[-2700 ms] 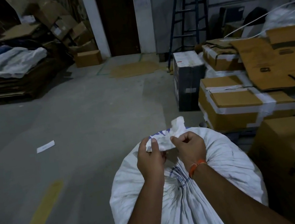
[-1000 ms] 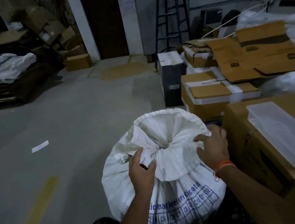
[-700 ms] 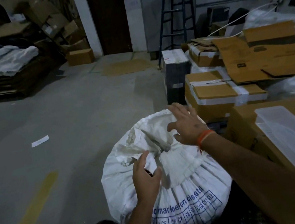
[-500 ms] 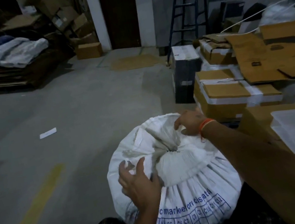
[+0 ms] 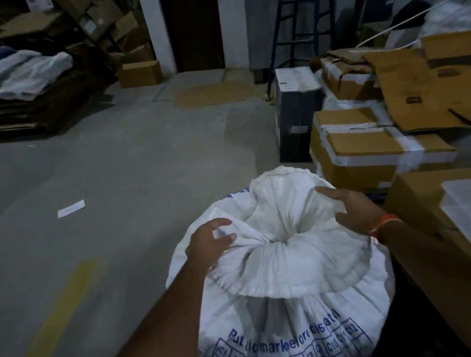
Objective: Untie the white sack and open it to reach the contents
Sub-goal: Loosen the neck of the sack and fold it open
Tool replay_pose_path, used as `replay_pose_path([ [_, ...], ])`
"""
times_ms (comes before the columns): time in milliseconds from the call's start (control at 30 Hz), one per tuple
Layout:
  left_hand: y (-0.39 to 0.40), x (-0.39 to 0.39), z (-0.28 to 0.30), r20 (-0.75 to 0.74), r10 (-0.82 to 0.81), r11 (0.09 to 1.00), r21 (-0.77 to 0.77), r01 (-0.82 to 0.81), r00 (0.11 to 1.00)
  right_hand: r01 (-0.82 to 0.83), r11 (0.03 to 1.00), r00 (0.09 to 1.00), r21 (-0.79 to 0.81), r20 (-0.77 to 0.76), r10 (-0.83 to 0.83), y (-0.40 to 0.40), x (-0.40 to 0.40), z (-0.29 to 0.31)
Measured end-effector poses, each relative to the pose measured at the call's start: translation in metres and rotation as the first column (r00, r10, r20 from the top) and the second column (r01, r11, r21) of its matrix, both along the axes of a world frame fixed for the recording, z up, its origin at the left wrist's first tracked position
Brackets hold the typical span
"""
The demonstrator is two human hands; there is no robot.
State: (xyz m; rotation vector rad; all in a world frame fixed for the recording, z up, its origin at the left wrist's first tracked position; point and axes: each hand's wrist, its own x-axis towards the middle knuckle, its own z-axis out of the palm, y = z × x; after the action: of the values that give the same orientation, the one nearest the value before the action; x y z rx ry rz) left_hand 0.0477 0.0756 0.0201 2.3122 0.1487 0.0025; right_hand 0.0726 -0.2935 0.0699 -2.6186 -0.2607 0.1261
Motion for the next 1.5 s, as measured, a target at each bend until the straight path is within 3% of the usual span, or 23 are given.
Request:
replay_pose_path([
  [67,0.003,0.012,-0.001,0.007,-0.056,0.997,0.056,0.056,0.998,0.082,0.996,0.996,-0.018,-0.03,-0.083,-0.021,-0.007,-0.012],
  [200,0.013,0.027,-0.012,0.141,0.109,0.96,0.243,-0.142,0.984,0.254,0.952,0.953,-0.173,-0.124,-0.277,-0.066,-0.028,-0.046],
  [367,0.03,0.032,-0.029,0.157,0.212,0.881,0.396,-0.259,0.964,0.359,0.882,0.895,-0.305,-0.155,-0.418,-0.095,-0.055,-0.082],
  [533,0.029,0.032,-0.04,0.074,0.134,0.858,0.49,-0.154,0.988,0.352,0.872,0.882,-0.34,-0.191,-0.43,-0.086,-0.054,-0.101],
  [567,0.025,0.03,-0.039,0.088,0.102,0.847,0.515,-0.133,0.991,0.373,0.856,0.88,-0.357,-0.155,-0.449,-0.079,-0.055,-0.101],
  [633,0.012,0.019,-0.035,0.226,0.041,0.83,0.534,-0.159,0.973,0.477,0.777,0.869,-0.412,0.085,-0.488,-0.057,-0.068,-0.094],
  [700,-0.008,-0.008,-0.028,0.39,-0.026,0.895,0.419,-0.152,0.92,0.481,0.801,0.86,-0.357,0.372,-0.35,-0.025,-0.095,-0.083],
  [767,-0.026,-0.049,-0.032,0.493,-0.295,0.902,0.426,0.069,0.818,0.267,0.93,0.843,-0.254,0.528,-0.097,0.011,-0.129,-0.081],
  [800,-0.032,-0.071,-0.042,0.508,-0.481,0.842,0.495,0.216,0.714,0.113,0.963,0.846,-0.243,0.532,0.036,0.026,-0.146,-0.088],
  [833,-0.034,-0.091,-0.053,0.473,-0.632,0.756,0.549,0.356,0.614,-0.031,0.967,0.854,-0.254,0.496,0.157,0.039,-0.16,-0.098],
  [900,-0.033,-0.118,-0.075,0.287,-0.799,0.582,0.592,0.558,0.528,-0.207,0.926,0.895,-0.316,0.321,0.31,0.054,-0.178,-0.126],
  [967,-0.03,-0.129,-0.089,0.045,-0.842,0.431,0.656,0.62,0.537,-0.308,0.844,0.92,-0.44,0.088,0.382,0.063,-0.184,-0.142],
  [1033,-0.031,-0.131,-0.092,-0.123,-0.807,0.302,0.755,0.582,0.578,-0.292,0.804,0.936,-0.518,0.018,0.351,0.067,-0.182,-0.147],
  [1167,-0.041,-0.122,-0.083,-0.12,-0.691,0.318,0.835,0.449,0.713,-0.163,0.857,0.972,-0.488,0.068,0.224,0.079,-0.165,-0.15],
  [1267,-0.048,-0.107,-0.075,-0.218,-0.633,0.297,0.818,0.493,0.743,-0.205,0.83,0.952,-0.518,0.093,0.293,0.077,-0.149,-0.155],
  [1367,-0.038,-0.106,-0.077,-0.247,-0.684,0.285,0.776,0.563,0.687,-0.234,0.84,0.934,-0.489,0.128,0.335,0.074,-0.149,-0.144],
  [1500,-0.004,-0.139,-0.087,-0.344,-0.789,0.054,0.787,0.615,0.51,-0.436,0.801,0.846,-0.411,0.115,0.52,0.073,-0.198,-0.16],
])
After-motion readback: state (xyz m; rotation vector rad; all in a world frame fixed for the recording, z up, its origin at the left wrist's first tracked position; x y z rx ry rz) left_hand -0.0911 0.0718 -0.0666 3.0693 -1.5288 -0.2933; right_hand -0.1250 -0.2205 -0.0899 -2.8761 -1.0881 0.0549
